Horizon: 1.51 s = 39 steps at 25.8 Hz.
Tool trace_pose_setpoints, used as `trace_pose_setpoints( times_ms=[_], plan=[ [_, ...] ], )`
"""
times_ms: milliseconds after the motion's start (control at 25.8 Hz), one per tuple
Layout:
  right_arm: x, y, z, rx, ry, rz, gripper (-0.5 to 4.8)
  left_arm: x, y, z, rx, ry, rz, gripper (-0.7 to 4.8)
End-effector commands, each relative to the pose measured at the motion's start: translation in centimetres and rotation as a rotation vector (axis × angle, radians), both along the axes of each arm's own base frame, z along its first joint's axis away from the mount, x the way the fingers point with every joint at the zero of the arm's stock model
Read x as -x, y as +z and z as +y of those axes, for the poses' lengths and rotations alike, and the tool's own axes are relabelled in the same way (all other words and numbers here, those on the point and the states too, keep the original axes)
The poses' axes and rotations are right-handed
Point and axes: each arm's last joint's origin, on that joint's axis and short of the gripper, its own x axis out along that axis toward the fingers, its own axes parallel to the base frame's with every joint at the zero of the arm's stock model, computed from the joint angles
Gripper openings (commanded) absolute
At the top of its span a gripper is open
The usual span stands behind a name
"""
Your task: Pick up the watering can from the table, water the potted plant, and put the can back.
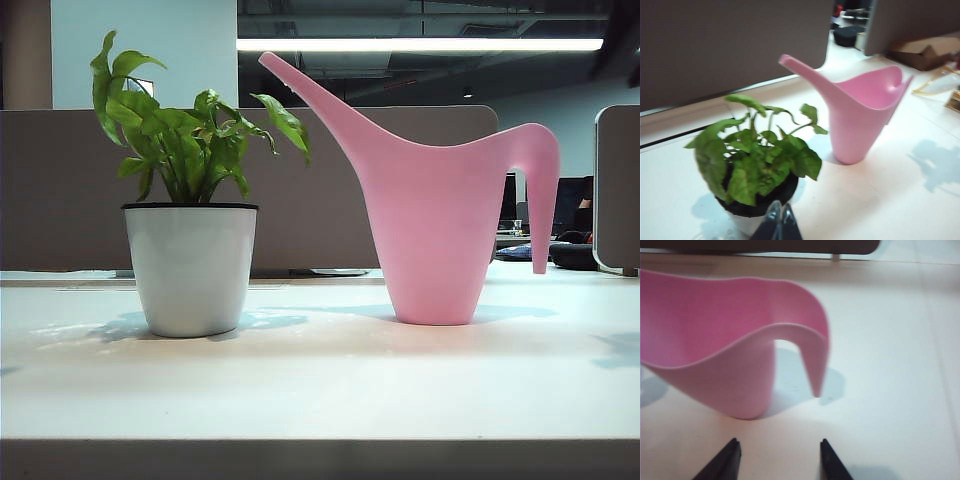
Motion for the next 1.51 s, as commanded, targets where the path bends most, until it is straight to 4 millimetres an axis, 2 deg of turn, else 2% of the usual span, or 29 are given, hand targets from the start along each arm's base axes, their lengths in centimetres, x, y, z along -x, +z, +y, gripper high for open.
trace_pose_setpoints(
  times_ms=[39, 78, 116, 155, 194, 543, 737, 892, 1047, 1164, 1358, 1435, 1474, 1513],
  plan=[
    [-0.9, 0.3, 0.3, -0.038, 0.087, -0.047, 2.27, 0.0, 0.1, -0.1, 0.001, -0.006, -0.005, -0.05],
    [-1.2, 0.1, 0.3, -0.036, 0.082, -0.047, 2.56, 0.0, 0.1, -0.1, 0.000, -0.006, -0.004, -0.05],
    [-1.7, -0.1, 0.3, -0.032, 0.076, -0.046, 3.10, 0.0, 0.1, -0.1, 0.000, -0.007, -0.004, -0.05],
    [-2.5, -0.6, 0.3, -0.021, 0.052, -0.039, 4.15, 0.0, 0.1, -0.1, 0.000, -0.006, -0.005, -0.05],
    [-3.0, -1.0, 0.3, -0.014, 0.038, -0.034, 4.32, 0.0, 0.1, -0.1, 0.000, -0.007, -0.004, -0.05],
    [-7.9, -5.6, 0.4, 0.009, 0.019, 0.046, 4.32, 0.0, 0.1, -0.1, -0.001, -0.006, -0.002, -0.05],
    [-11.0, -8.0, 0.4, 0.040, -0.009, -0.048, 4.31, 0.0, 0.1, -0.1, -0.004, -0.005, -0.004, -0.05],
    [-12.2, -9.6, 0.3, 0.067, -0.065, -0.049, 4.31, 0.0, 0.1, -0.1, -0.014, -0.003, -0.011, -0.05],
    [-12.8, -10.4, 0.2, 0.099, -0.045, -0.069, 4.15, 0.0, 0.1, 0.0, -0.028, 0.009, -0.022, -0.05],
    [-12.9, -10.3, 0.2, 0.098, -0.028, -0.117, 3.68, -0.1, 0.2, 0.0, -0.031, 0.031, -0.029, -0.05],
    [-13.2, -10.4, -0.2, 0.093, -0.016, -0.183, 3.56, -0.1, 0.5, 0.0, -0.024, 0.034, -0.058, -0.05],
    [-13.6, -11.1, -0.3, 0.078, 0.014, -0.180, 3.01, -0.1, 0.5, 0.0, -0.037, 0.032, -0.065, -0.05],
    [-13.7, -11.6, -0.3, 0.078, 0.014, -0.167, 3.00, -0.1, 0.5, 0.0, -0.040, 0.031, -0.065, -0.05],
    [-13.9, -12.0, -0.3, 0.072, 0.024, -0.156, 2.53, -0.1, 0.5, 0.0, -0.039, 0.031, -0.065, -0.05]
  ],
)
